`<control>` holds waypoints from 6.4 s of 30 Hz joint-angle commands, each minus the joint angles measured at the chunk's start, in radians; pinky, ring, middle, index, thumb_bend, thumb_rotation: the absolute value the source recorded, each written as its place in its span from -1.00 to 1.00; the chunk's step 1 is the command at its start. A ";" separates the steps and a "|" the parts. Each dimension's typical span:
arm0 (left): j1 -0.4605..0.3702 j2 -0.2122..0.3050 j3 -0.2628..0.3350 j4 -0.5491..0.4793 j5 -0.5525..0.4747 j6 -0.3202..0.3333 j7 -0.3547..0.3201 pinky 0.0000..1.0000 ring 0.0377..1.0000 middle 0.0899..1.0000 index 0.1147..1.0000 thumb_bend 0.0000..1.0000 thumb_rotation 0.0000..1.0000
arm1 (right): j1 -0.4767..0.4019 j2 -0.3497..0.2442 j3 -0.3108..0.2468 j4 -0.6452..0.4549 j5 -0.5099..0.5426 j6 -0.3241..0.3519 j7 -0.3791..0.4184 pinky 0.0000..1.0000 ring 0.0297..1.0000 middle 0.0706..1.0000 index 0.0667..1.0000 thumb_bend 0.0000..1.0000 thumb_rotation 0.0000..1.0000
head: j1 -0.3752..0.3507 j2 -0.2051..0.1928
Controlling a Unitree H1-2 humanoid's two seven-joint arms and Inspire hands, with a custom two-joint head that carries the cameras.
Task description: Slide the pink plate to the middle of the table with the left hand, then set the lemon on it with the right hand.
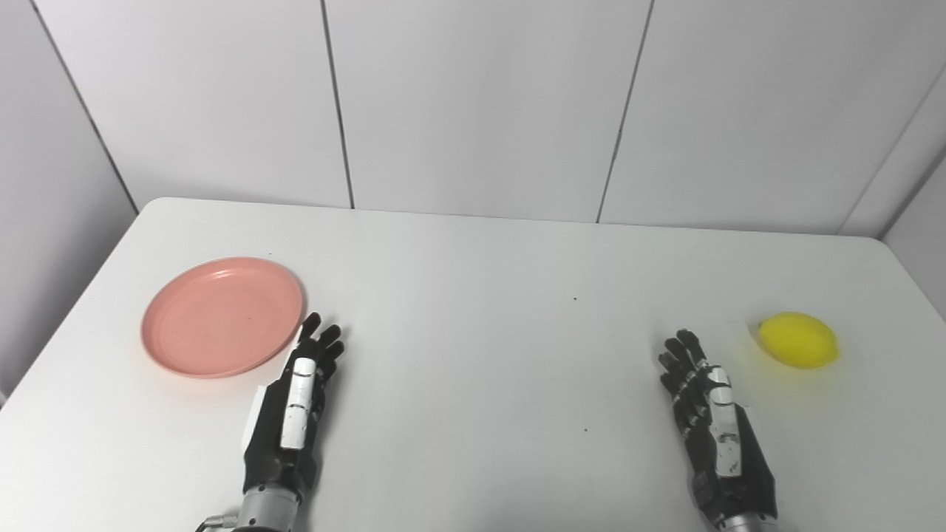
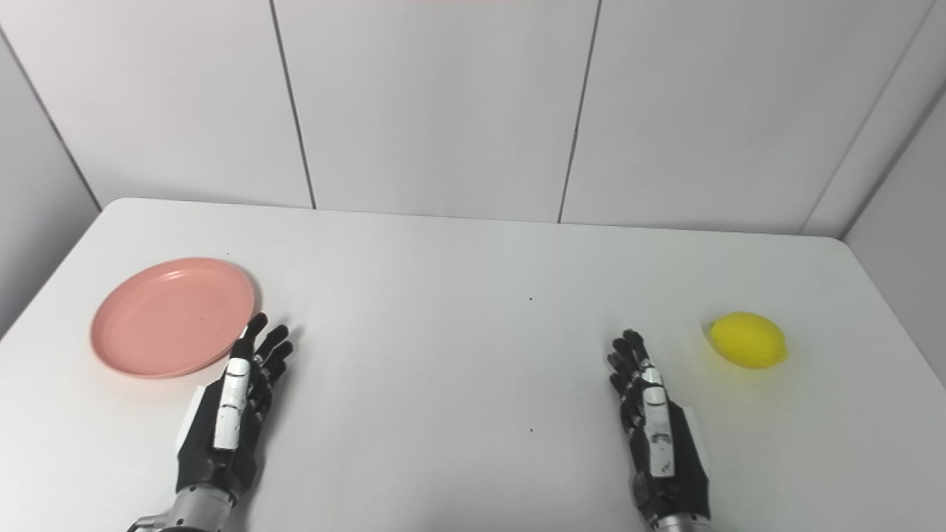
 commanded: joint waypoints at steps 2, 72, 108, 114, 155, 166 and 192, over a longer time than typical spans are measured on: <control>0.036 -0.040 -0.030 0.032 0.027 -0.014 0.009 0.95 0.86 0.83 0.86 0.22 0.86 | 0.015 -0.018 -0.019 0.033 0.015 -0.022 0.017 1.00 0.94 0.91 0.91 0.52 1.00 | 0.013 -0.008; -0.247 0.105 0.037 0.044 -0.079 -0.034 -0.081 0.57 0.57 0.53 0.42 0.88 0.74 | 0.015 0.000 -0.026 0.082 0.030 -0.060 0.067 1.00 1.00 1.00 1.00 0.23 1.00 | 0.092 -0.117; -0.452 0.237 0.211 0.137 -0.121 -0.008 -0.100 0.39 0.50 0.49 0.40 0.81 0.66 | 0.016 0.006 -0.033 0.103 0.011 -0.073 0.066 1.00 1.00 0.99 1.00 0.26 1.00 | 0.088 -0.122; -0.499 0.287 0.260 0.254 -0.160 -0.041 -0.119 0.42 0.53 0.52 0.44 0.81 0.64 | 0.017 0.007 -0.032 0.100 -0.001 -0.064 0.056 1.00 0.98 0.97 0.98 0.27 1.00 | 0.082 -0.127; -0.601 0.444 0.396 0.593 -0.126 -0.195 -0.014 0.51 0.51 0.47 0.42 1.00 0.54 | 0.023 0.004 -0.028 0.108 0.009 -0.074 0.062 1.00 1.00 1.00 1.00 0.13 1.00 | 0.103 -0.166; -0.594 0.448 0.398 0.662 -0.128 -0.218 -0.010 0.60 0.56 0.51 0.46 0.90 0.54 | 0.024 0.001 -0.027 0.104 0.009 -0.076 0.064 1.00 1.00 1.00 1.00 0.10 1.00 | 0.106 -0.165; -0.625 0.449 0.348 0.940 -0.125 -0.335 -0.050 0.61 0.60 0.52 0.50 0.81 0.56 | 0.031 0.005 -0.025 0.087 0.000 -0.064 0.055 1.00 1.00 0.99 0.99 0.12 1.00 | 0.094 -0.149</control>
